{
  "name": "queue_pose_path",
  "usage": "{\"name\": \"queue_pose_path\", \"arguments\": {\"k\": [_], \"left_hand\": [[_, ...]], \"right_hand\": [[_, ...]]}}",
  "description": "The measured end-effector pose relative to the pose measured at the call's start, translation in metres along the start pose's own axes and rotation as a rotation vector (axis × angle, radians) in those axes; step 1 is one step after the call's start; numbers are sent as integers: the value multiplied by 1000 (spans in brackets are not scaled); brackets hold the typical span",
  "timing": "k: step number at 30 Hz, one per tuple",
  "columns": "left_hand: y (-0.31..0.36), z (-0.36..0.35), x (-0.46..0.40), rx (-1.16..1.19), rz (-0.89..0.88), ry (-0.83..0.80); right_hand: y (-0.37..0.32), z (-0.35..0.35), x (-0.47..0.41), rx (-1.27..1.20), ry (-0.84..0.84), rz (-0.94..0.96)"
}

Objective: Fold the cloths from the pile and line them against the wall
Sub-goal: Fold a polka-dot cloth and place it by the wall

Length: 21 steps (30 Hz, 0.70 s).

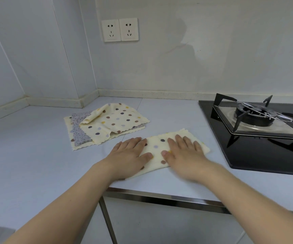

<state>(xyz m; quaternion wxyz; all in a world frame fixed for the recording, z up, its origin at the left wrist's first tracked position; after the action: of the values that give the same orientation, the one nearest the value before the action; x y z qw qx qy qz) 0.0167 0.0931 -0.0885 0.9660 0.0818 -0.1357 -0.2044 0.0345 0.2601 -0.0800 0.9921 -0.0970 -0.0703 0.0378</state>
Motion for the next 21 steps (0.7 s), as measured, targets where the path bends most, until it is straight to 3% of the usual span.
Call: {"name": "queue_pose_path", "arguments": {"k": [3,6,8,9,11,13,14,17,21], "left_hand": [[-8,7,1,35,20,35],[-11,22,3,-46,79,242],[-14,30,4,-32,120,296],[-18,33,5,43,142,269],[-27,33,5,217,170,158],[-32,33,4,308,153,102],[-33,34,4,316,143,99],[-32,36,5,320,117,114],[-33,41,10,393,102,139]], "right_hand": [[12,-13,0,2,-85,18],[28,-8,-8,6,-129,28],[39,-1,-14,16,-109,14],[41,3,-13,44,-55,1],[24,20,1,135,217,51],[-24,29,34,110,481,275],[-49,24,50,53,495,376],[-89,-6,68,41,297,431],[-79,-9,64,-39,267,380]]}}
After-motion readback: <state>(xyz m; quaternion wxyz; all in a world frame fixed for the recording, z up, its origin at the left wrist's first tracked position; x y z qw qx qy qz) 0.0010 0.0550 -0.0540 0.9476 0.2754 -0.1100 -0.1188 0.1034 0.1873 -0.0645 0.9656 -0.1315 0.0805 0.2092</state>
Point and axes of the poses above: each hand's wrist, its own x-axis away from the middle knuckle, its own z-axis out of the back of the hand, y = z × x, the point moved 7 cm from there along -x, towards the middle knuckle, and after that the axes turned 7 degrees about -y, right-handed, at the moved point
